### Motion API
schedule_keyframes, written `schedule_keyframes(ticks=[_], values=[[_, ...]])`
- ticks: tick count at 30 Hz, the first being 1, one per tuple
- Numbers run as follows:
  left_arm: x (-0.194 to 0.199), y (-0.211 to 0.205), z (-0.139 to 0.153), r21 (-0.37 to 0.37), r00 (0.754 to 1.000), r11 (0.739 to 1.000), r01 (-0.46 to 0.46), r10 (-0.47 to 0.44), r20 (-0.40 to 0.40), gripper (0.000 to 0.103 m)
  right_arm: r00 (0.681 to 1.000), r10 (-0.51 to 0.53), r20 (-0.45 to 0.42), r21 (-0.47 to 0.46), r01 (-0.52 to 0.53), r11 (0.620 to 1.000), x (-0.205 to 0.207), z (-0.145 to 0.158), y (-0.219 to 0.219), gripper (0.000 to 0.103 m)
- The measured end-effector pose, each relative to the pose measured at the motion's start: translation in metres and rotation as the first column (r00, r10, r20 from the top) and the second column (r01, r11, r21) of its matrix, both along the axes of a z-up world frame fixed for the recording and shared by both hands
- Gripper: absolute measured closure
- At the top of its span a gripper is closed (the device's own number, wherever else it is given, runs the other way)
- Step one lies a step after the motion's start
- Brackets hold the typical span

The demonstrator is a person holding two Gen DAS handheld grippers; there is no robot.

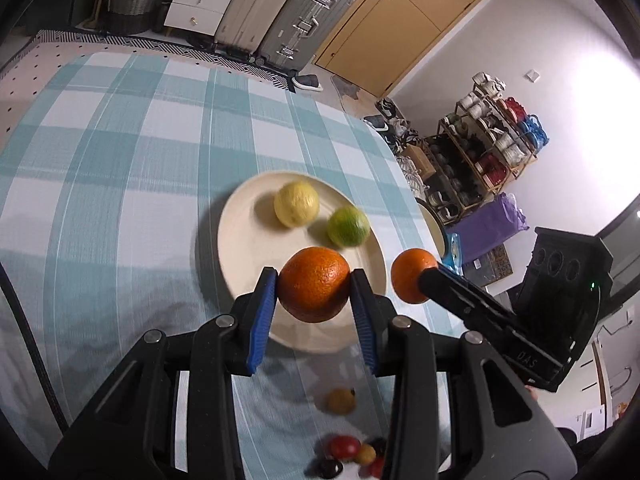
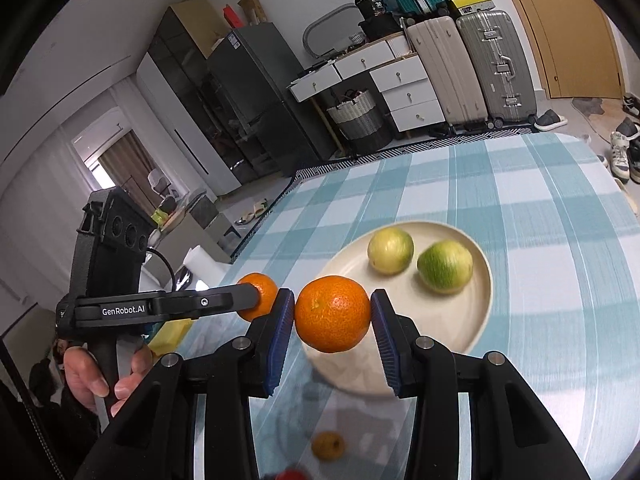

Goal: Organize fruits
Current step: 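Carry both oranges onto the cream plate and open both grippers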

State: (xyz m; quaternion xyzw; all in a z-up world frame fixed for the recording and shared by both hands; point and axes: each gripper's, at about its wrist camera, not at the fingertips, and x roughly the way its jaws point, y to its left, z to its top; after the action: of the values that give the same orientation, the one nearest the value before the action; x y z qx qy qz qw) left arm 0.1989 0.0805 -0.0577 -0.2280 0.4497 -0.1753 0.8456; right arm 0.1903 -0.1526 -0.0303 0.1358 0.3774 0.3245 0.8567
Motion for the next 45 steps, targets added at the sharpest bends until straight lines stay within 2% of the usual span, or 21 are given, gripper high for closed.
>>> schedule_keyframes(ticks=[12, 29, 34, 37, 39, 40, 43, 45], values=[[0.065, 0.001, -0.033, -0.017, 0.998, 1.0, 0.008, -0.009, -0.055, 0.069, 1.0, -0.007, -0.017, -0.061, 0.006, 0.998, 0.047, -0.024, 0.027, 0.062], [0.093, -0.009, -0.074, -0.01, 0.993, 1.0, 0.02, -0.021, -0.12, 0.069, 0.997, -0.022, -0.071, -0.123, 0.014, 0.992, 0.065, -0.06, 0.04, 0.062], [0.098, -0.013, -0.077, -0.017, 0.992, 1.0, 0.014, -0.016, -0.125, 0.069, 0.998, -0.007, -0.055, -0.137, -0.001, 0.991, 0.065, -0.061, 0.047, 0.062], [0.1, -0.013, -0.08, -0.004, 0.988, 1.0, -0.012, 0.011, -0.156, 0.069, 0.999, 0.001, -0.036, -0.153, -0.007, 0.988, 0.063, -0.058, 0.051, 0.062], [0.098, -0.014, -0.076, 0.009, 0.989, 1.0, 0.0, 0.001, -0.145, 0.068, 1.0, 0.001, -0.008, -0.146, -0.002, 0.989, 0.061, -0.054, 0.05, 0.055], [0.097, -0.014, -0.073, 0.02, 0.99, 1.0, 0.003, -0.001, -0.138, 0.066, 1.0, -0.005, 0.004, -0.146, 0.005, 0.989, 0.061, -0.052, 0.05, 0.05], [0.092, -0.011, -0.065, 0.021, 0.992, 1.0, -0.013, 0.015, -0.123, 0.064, 0.999, -0.022, 0.025, -0.16, 0.026, 0.987, 0.058, -0.047, 0.047, 0.049], [0.087, -0.008, -0.06, 0.027, 0.993, 0.999, -0.025, 0.028, -0.114, 0.056, 0.999, -0.035, 0.015, -0.145, 0.037, 0.989, 0.056, -0.046, 0.041, 0.049]])
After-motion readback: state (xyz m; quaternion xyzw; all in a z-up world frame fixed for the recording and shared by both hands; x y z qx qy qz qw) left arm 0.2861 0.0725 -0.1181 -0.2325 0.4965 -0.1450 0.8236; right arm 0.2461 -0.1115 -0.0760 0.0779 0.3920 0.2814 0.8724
